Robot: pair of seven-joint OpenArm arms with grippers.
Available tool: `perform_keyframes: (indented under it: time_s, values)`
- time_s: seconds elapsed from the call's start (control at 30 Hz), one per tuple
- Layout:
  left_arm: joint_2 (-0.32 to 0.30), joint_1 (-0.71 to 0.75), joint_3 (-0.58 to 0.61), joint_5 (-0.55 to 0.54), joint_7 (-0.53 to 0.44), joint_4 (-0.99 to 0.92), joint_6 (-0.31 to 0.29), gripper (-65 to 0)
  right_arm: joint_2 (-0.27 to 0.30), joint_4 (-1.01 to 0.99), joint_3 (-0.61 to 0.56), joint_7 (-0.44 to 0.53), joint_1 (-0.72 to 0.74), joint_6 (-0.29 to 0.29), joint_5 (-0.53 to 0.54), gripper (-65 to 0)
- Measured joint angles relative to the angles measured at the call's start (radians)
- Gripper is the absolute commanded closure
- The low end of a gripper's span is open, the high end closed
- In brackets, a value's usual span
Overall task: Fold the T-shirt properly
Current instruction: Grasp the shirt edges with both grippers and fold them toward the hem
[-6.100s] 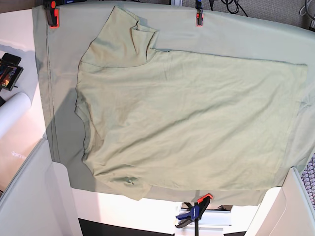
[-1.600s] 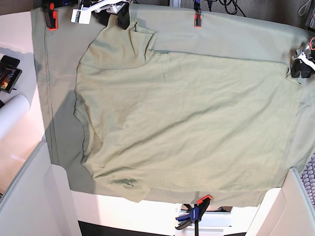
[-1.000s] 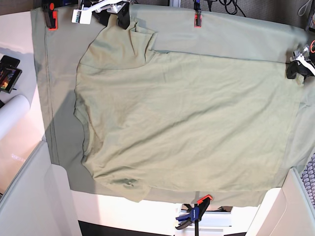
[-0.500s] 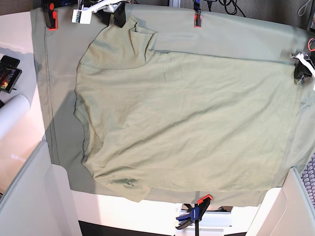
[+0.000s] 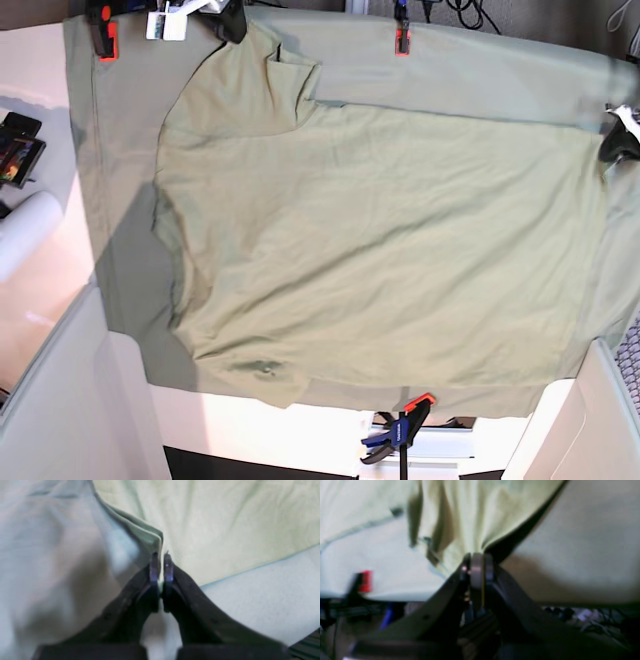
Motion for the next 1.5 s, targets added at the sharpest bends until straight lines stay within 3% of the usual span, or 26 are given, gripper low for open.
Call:
perform_keyframes:
  time_s: [0.23,0.5,0.63,0.77,0.97,1.17,1.33,1.37,1.43,1.47,1.5]
  values:
    - [-0.010,0.013,-0.116,-0.103,0.008,0.001,-0.001,0.0,-0.003,0.192,0.089,-0.008,-0.038,0.001,0.034,0.0]
    - [-0.008,-0.079,-0.106,-0.039,-0.053,0.000,-0.006,0.0,-0.003,0.178,0.089,-0.005,0.178,0.008,-0.041,0.0]
    - [-0.038,-0.190,0.010,0.051,-0.121,-0.080,-0.013,0.0,-0.003,0.097,0.089,-0.002,0.305,0.017,-0.081,0.0]
    - [-0.023,-0.335,0.142,0.111,-0.154,-0.245,-0.021,0.0,0.002,0.000,0.090,0.007,0.416,0.031,-0.155,0.0]
    - [-0.021,-0.532,0.206,0.118,-0.187,-0.456,-0.010,0.0,0.026,-0.165,0.085,0.014,0.597,0.051,-0.163,0.0]
    - [-0.018,-0.652,0.299,0.171,-0.250,-0.582,-0.011,0.0,0.068,-0.365,0.050,0.010,0.806,0.046,-0.198,0.0]
    - [-0.015,-0.715,0.350,0.186,-0.314,-0.657,-0.011,0.0,0.070,-0.467,-0.023,-0.026,0.930,0.048,-0.229,0.0]
    - [-0.012,-0.722,0.351,0.200,-0.318,-0.669,-0.010,-1.2,0.072,-0.486,-0.042,-0.027,0.946,0.050,-0.248,0.0]
    - [-0.006,-0.733,0.357,0.200,-0.322,-0.686,-0.009,-13.5,0.072,-0.527,-0.064,-0.027,0.969,0.049,-0.257,0.0]
    - [-0.006,-0.734,0.357,0.201,-0.332,-0.689,-0.009,-20.2,0.071,-0.544,-0.074,-0.026,0.978,0.048,-0.257,-3.2]
    - [-0.006,-0.734,0.357,0.200,-0.340,-0.689,-0.008,-26.4,0.071,-0.556,-0.078,-0.026,0.986,0.048,-0.258,-14.1]
